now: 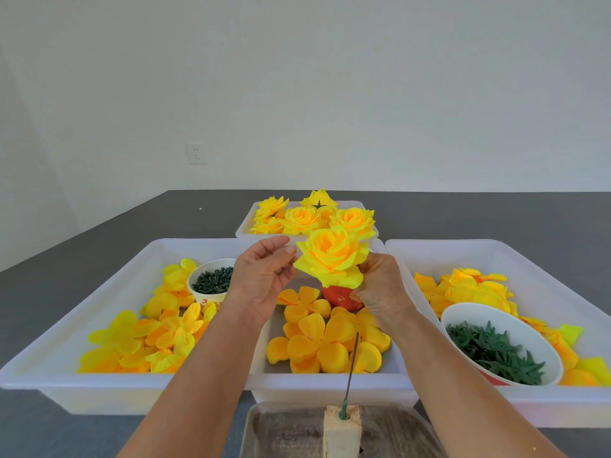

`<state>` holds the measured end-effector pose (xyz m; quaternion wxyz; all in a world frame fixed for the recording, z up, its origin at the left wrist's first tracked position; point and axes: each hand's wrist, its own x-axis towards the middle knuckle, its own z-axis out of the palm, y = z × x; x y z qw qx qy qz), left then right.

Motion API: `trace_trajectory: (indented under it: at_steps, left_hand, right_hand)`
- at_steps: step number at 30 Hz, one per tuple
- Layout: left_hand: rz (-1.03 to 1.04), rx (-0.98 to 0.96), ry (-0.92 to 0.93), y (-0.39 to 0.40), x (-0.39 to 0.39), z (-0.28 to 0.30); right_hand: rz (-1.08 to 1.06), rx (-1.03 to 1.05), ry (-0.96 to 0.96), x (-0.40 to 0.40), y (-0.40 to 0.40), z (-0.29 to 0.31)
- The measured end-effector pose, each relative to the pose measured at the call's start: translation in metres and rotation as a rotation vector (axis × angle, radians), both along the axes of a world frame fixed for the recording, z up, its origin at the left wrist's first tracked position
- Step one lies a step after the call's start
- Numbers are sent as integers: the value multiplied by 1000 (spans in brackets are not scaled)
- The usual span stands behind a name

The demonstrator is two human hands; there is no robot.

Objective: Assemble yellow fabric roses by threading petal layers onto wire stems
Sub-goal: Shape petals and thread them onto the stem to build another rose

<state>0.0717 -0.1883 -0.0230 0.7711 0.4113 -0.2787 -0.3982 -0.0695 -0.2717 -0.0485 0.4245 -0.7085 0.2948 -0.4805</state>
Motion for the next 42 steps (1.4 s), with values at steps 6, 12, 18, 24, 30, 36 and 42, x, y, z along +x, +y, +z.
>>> trace_trajectory:
  at_steps: [6,12,18,24,30,36,42]
  left_hand:
    - [49,89,34,-1,1,-2]
    - [83,194,-7,-3,1,-6]
    - [76,248,-30,-4,0,-7]
    - [80,287,-71,-10,0,-10]
    - [82,352,-107,-19,-2,-10]
    - [100,414,-152,-18,-3,-11]
    - [95,460,-173,-20,-6,-12]
  right_hand:
    - [-103,47,10,1,-4,-2]
    - [-223,148,27,9,-16,5]
    - [-259,147,69,33,-54,36]
    - [-296,142,146,58,-102,56]
    - [-347,86,264,74,-144,61]
    - [-364,18,419,85,-165,63]
    - [-482,39,599,100,-178,56]
